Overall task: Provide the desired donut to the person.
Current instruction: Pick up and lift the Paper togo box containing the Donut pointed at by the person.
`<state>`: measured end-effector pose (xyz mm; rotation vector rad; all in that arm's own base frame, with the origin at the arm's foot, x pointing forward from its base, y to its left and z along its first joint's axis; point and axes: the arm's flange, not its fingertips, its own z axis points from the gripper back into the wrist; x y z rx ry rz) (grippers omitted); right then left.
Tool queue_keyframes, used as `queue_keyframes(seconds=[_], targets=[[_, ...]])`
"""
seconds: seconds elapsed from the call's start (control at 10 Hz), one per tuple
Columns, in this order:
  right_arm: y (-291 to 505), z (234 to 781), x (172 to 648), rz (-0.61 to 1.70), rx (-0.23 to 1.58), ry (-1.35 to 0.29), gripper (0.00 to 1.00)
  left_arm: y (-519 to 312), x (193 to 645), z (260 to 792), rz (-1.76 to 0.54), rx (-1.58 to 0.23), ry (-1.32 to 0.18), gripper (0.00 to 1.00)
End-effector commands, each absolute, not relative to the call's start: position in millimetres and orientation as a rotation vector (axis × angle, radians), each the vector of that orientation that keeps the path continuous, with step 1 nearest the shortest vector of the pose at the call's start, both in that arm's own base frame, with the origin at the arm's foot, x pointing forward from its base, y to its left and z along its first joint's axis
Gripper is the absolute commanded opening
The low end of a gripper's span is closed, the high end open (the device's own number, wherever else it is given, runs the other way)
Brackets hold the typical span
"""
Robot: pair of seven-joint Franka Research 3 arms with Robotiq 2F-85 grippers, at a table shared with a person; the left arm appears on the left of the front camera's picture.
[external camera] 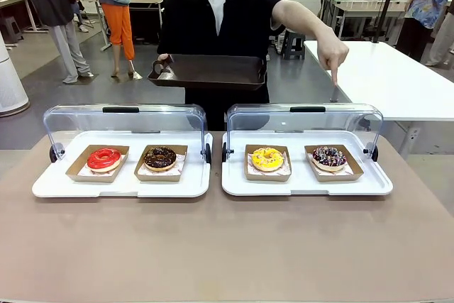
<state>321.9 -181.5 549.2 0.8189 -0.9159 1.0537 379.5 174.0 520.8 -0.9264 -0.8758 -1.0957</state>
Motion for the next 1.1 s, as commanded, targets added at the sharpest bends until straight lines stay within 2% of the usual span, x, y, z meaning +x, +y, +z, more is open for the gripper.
queue_keyframes(seconds=[0.0, 1.0], targets=[[-182.1, 550.7, 325.9, 1.06, 0.831, -0.951, 1.0, 174.6, 378.9, 521.5, -1.1, -0.937, -0.89, 1.0], [-182.1, 550.7, 325.9, 1.06, 0.831, -0.951, 1.0, 174.6, 378.9, 521.5, -1.1, -0.937, -0.89, 1.0]])
